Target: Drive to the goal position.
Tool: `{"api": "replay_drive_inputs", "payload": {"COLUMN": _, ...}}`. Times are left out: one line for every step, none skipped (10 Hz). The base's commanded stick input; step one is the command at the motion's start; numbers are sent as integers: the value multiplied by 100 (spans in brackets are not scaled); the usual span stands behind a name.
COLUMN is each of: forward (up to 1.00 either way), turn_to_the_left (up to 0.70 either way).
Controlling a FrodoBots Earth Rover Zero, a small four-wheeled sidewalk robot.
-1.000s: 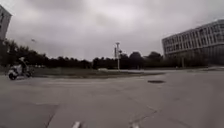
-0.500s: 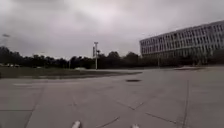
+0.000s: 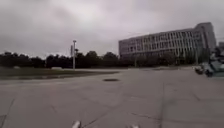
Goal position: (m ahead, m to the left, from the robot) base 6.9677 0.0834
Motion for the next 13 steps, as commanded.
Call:
{"api": "replay_drive_inputs", "payload": {"forward": 0, "turn_to_the_left": -45}}
{"api": "replay_drive_inputs", "payload": {"forward": 0, "turn_to_the_left": -39}}
{"api": "replay_drive_inputs", "payload": {"forward": 0, "turn_to_the_left": -14}}
{"api": "replay_drive_inputs", "payload": {"forward": 0, "turn_to_the_left": 0}}
{"api": "replay_drive_inputs", "payload": {"forward": 0, "turn_to_the_left": 0}}
{"api": "replay_drive_inputs", "payload": {"forward": 0, "turn_to_the_left": 0}}
{"api": "replay_drive_inputs", "payload": {"forward": 0, "turn_to_the_left": 0}}
{"api": "replay_drive_inputs", "payload": {"forward": 0, "turn_to_the_left": 0}}
{"api": "replay_drive_inputs", "payload": {"forward": 0, "turn_to_the_left": 0}}
{"api": "replay_drive_inputs", "payload": {"forward": 0, "turn_to_the_left": 0}}
{"api": "replay_drive_inputs", "payload": {"forward": 0, "turn_to_the_left": 0}}
{"api": "replay_drive_inputs", "payload": {"forward": 0, "turn_to_the_left": 0}}
{"api": "replay_drive_inputs", "payload": {"forward": 0, "turn_to_the_left": -50}}
